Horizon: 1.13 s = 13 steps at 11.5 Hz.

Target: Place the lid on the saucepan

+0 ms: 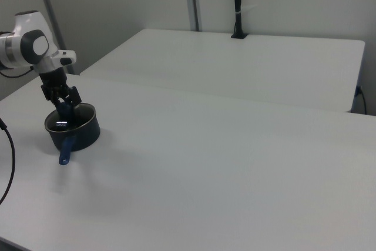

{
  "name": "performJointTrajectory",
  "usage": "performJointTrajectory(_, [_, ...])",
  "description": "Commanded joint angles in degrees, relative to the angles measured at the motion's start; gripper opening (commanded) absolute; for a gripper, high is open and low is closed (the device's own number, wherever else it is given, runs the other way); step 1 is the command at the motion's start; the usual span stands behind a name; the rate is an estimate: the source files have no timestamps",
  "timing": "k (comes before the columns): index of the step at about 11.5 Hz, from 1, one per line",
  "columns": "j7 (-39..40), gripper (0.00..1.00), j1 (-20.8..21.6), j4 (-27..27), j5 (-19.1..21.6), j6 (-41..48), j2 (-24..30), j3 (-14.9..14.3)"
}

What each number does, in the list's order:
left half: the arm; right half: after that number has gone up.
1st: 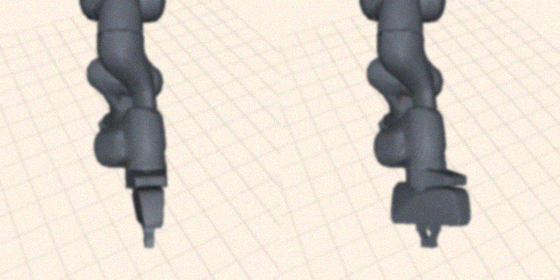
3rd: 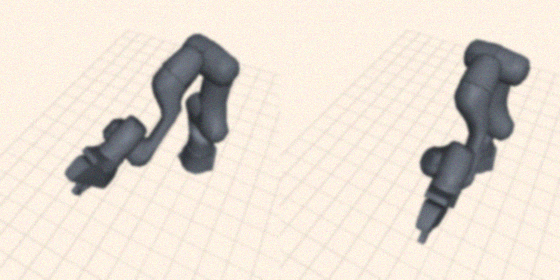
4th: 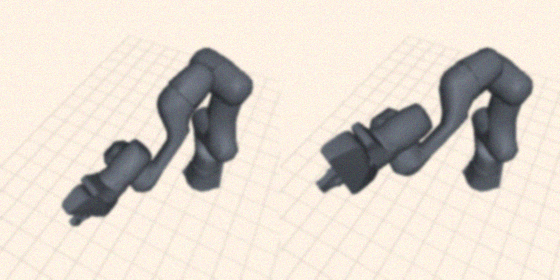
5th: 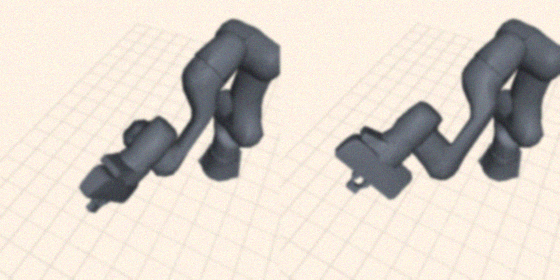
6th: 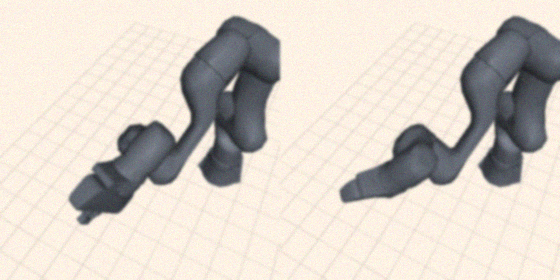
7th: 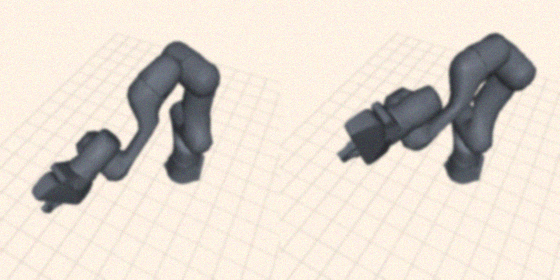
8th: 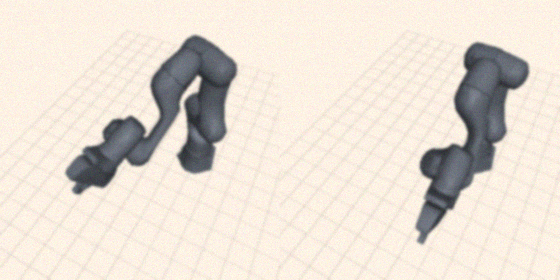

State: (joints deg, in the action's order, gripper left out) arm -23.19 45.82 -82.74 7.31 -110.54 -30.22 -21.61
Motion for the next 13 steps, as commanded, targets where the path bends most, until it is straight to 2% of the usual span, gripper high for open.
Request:
performJointTrajectory(1, [-1.1, 1.00, -0.9, 0.7, 0.3, -0.3, 0.2, 0.9])
performJointTrajectory(4, [-0.5, 1.00, -2.7, 0.1, 0.0, 2.2, 5.7, 1.2])
performJointTrajectory(6, [3.0, 1.00, -8.2, -0.2, -0.1, 7.9, 11.2, 5.5])
performJointTrajectory(7, [4.3, 1.00, -11.9, -1.6, -0.2, 10.5, 14.4, 7.9])
performJointTrajectory(8, [5.7, 1.00, -17.6, -2.4, -1.8, 12.3, 16.9, 11.6])
performJointTrajectory(9, [8.1, 1.00, -24.4, -3.1, -4.1, 15.2, 18.8, 16.6])
performJointTrajectory(10, [12.9, 1.00, -31.0, -4.2, -6.7, 18.6, 20.4, 19.7])
performJointTrajectory(13, [21.1, 1.00, -38.9, -5.8, -7.2, 19.8, 23.3, 19.6])
